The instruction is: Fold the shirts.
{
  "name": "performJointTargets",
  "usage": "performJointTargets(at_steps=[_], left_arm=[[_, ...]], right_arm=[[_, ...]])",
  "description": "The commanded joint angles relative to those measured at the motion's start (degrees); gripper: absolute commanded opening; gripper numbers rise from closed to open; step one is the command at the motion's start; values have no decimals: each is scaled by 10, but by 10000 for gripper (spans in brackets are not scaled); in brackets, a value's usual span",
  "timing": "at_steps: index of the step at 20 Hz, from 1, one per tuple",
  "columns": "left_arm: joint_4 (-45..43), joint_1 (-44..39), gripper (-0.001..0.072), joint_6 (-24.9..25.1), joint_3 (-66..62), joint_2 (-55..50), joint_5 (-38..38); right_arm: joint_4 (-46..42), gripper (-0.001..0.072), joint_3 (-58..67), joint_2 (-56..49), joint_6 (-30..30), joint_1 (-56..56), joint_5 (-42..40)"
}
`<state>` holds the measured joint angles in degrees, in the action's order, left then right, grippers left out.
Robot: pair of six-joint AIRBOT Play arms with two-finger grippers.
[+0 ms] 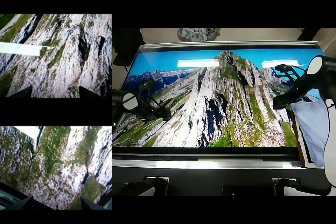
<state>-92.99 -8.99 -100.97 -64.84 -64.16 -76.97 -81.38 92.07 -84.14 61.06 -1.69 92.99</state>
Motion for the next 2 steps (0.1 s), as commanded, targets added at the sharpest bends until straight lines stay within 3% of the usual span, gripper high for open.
performJointTargets(at_steps=[1, 2], left_arm=[[0, 0, 682, 0, 1, 1, 0], [0, 0, 683, 0, 1, 1, 0]], right_arm=[[1, 664, 0, 0, 0, 1, 1], [1, 664, 0, 0, 0, 1, 1]])
